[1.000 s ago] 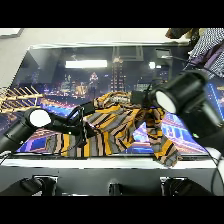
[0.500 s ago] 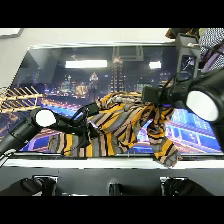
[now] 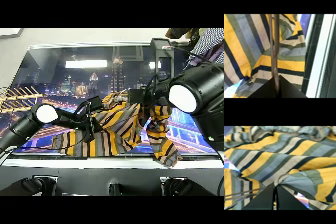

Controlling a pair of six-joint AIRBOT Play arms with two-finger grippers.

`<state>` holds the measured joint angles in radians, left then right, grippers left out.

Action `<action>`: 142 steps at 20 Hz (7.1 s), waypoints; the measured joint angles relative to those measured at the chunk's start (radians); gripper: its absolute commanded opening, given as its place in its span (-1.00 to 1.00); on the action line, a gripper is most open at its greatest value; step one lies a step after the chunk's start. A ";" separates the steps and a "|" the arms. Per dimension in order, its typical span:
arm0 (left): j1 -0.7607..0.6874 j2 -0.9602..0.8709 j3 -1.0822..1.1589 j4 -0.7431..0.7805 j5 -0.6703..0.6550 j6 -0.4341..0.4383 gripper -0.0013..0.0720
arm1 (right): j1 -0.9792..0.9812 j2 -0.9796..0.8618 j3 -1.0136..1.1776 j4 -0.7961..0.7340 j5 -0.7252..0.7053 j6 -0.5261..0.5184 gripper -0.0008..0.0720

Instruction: Fold the clothes and pants, and hang the long-sleeved shirts on hangers.

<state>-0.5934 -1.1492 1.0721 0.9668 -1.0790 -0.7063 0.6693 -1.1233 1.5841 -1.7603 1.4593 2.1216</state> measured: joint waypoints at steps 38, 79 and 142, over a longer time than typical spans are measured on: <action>-0.046 -0.039 0.020 -0.126 0.174 0.000 -0.92 | 0.000 0.058 0.001 0.035 0.047 -0.070 0.18; -0.046 -0.039 0.020 -0.126 0.211 0.004 -0.92 | -0.607 -0.074 0.031 0.721 0.163 -1.650 0.47; -0.462 -0.409 0.077 -0.109 0.930 -1.178 0.53 | -0.610 -0.070 0.031 0.620 0.238 -1.735 -0.91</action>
<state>-1.0554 -1.5585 1.1492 0.8577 -0.1490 -1.8847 0.0589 -1.1931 1.6154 -1.1408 1.6978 0.3866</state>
